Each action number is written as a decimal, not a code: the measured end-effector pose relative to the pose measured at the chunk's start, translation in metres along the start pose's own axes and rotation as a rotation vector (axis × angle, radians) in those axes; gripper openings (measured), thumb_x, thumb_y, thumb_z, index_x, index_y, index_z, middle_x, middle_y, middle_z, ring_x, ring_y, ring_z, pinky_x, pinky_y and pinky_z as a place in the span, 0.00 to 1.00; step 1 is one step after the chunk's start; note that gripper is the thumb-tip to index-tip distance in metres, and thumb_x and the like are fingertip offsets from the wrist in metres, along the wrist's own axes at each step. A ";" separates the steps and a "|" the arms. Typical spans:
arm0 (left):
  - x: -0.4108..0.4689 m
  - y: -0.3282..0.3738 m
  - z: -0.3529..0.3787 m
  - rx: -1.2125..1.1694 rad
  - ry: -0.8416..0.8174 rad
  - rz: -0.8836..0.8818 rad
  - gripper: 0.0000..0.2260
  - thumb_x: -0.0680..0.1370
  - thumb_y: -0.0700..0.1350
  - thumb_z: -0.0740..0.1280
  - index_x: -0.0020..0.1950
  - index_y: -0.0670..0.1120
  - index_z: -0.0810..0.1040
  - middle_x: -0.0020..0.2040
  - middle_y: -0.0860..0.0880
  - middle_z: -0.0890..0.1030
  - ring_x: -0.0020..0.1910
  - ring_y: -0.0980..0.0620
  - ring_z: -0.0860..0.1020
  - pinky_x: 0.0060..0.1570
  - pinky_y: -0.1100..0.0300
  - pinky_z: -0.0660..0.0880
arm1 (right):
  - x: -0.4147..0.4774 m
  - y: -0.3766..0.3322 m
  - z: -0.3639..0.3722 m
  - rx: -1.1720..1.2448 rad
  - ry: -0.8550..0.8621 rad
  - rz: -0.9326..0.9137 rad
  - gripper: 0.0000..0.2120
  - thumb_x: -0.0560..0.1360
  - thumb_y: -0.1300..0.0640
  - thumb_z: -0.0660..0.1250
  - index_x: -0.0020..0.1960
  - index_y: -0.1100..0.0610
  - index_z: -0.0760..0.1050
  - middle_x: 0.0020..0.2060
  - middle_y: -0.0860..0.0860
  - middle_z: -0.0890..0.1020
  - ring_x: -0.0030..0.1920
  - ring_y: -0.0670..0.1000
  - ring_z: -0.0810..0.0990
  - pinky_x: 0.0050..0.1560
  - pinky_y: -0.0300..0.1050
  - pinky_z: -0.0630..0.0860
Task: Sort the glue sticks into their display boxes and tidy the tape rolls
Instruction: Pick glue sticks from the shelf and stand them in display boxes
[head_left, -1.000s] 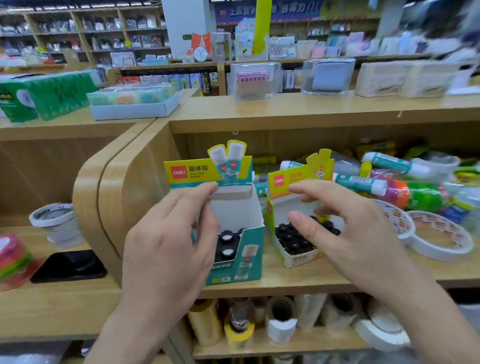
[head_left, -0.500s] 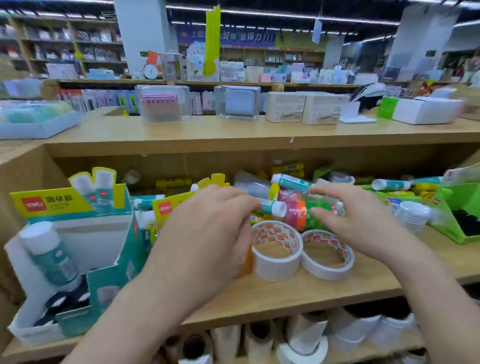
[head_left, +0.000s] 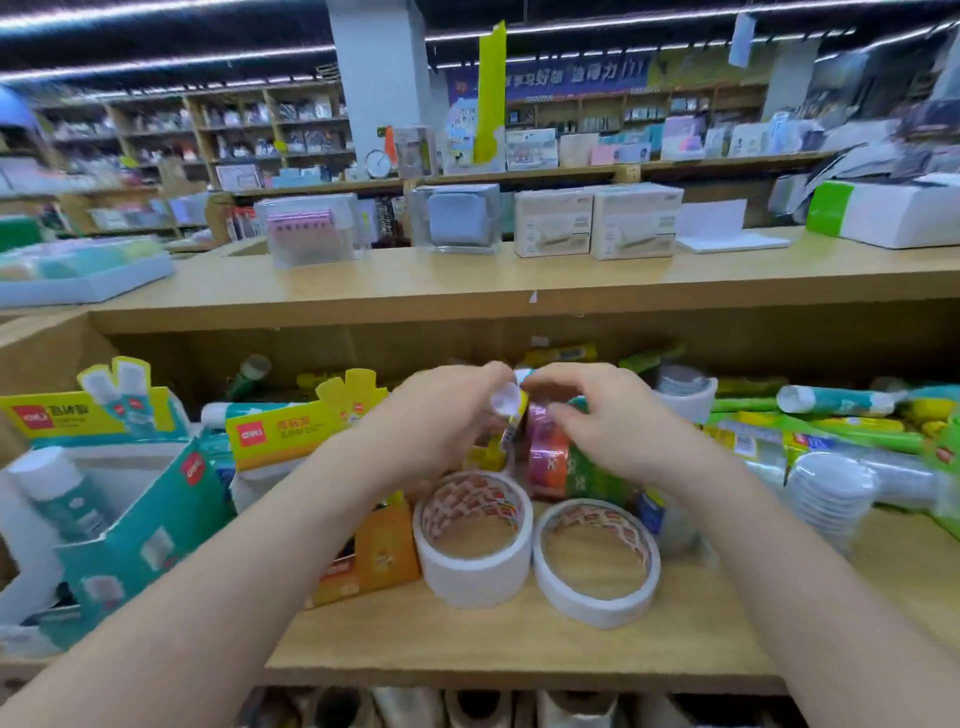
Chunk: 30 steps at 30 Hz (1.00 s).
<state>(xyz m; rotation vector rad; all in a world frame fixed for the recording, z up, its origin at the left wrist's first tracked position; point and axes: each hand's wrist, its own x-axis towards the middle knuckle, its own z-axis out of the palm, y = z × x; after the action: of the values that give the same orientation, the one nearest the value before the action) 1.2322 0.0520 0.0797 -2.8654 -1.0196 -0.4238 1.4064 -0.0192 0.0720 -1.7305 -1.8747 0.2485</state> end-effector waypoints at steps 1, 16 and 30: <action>-0.006 -0.001 -0.006 -0.196 0.098 -0.036 0.10 0.80 0.45 0.63 0.61 0.49 0.70 0.50 0.49 0.79 0.51 0.49 0.77 0.45 0.56 0.71 | 0.004 0.000 -0.002 -0.007 -0.002 -0.024 0.17 0.79 0.59 0.62 0.66 0.49 0.75 0.63 0.46 0.78 0.64 0.48 0.74 0.64 0.41 0.69; -0.049 0.019 -0.040 -0.134 0.348 -0.169 0.24 0.76 0.43 0.66 0.70 0.53 0.64 0.34 0.55 0.73 0.32 0.54 0.73 0.31 0.58 0.68 | 0.058 -0.012 0.029 -0.739 -0.280 -0.244 0.08 0.75 0.61 0.65 0.51 0.51 0.72 0.48 0.51 0.76 0.57 0.55 0.68 0.47 0.52 0.59; -0.086 -0.003 -0.016 -0.090 0.212 -0.350 0.13 0.74 0.63 0.63 0.51 0.56 0.72 0.37 0.55 0.77 0.39 0.54 0.75 0.37 0.55 0.74 | 0.069 -0.049 0.050 -0.480 -0.348 -0.063 0.26 0.65 0.35 0.73 0.37 0.54 0.65 0.36 0.50 0.72 0.39 0.52 0.75 0.32 0.43 0.67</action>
<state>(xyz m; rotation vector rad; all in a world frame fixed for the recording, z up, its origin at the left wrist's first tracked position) 1.1623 -0.0004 0.0703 -2.6379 -1.4936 -0.7955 1.3381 0.0517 0.0747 -2.0339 -2.3879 0.0787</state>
